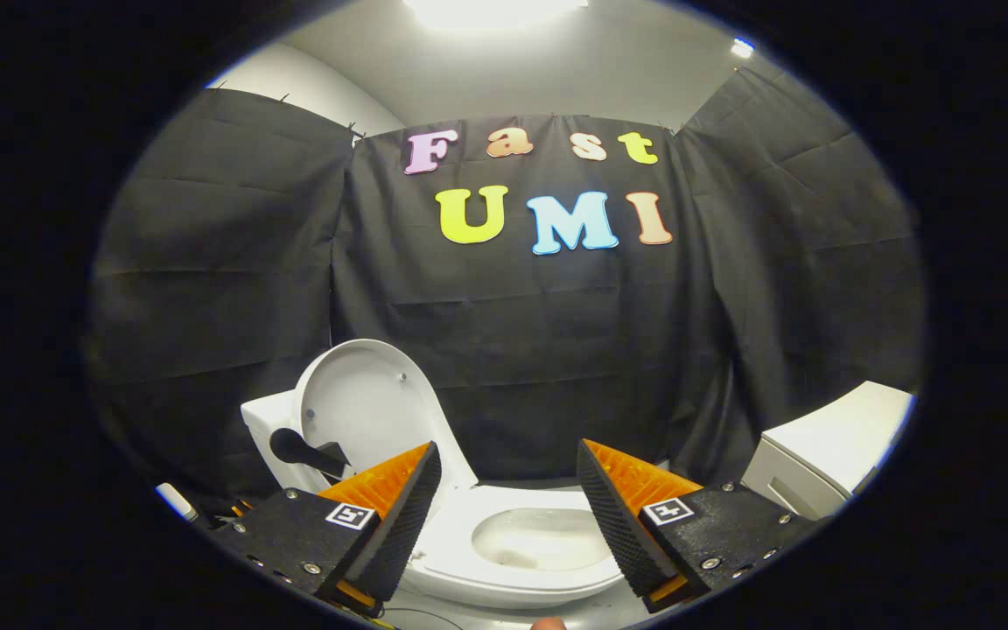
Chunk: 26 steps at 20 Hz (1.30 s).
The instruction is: Open the toilet lid.
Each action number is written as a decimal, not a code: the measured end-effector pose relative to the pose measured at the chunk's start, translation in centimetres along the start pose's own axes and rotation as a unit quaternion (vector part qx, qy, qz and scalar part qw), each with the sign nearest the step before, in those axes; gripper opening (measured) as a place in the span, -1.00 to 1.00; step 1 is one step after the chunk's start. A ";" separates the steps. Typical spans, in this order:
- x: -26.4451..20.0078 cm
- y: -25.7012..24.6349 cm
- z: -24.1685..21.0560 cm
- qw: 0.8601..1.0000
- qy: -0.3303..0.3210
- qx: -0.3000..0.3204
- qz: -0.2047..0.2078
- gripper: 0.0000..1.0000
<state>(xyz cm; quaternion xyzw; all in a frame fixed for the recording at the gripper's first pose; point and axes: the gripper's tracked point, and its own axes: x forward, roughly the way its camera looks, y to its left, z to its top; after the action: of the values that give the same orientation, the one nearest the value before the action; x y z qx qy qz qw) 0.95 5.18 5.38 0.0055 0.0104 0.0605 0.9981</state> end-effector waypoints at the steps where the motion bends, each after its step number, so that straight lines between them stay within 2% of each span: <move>1: -0.4 -0.6 0.1 1.000 -0.003 -0.001 -0.005 0.91; 10: -2.4 -4.3 1.5 0.998 -0.044 -0.023 -0.042 0.90; 17: -2.4 -4.8 0.0 0.998 -0.024 0.020 -0.046 0.91; 26: -2.2 -4.1 -1.2 0.999 -0.009 0.029 -0.042 0.91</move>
<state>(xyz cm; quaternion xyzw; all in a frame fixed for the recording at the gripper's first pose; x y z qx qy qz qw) -0.77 0.82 4.13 0.0348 0.0039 0.0185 0.9992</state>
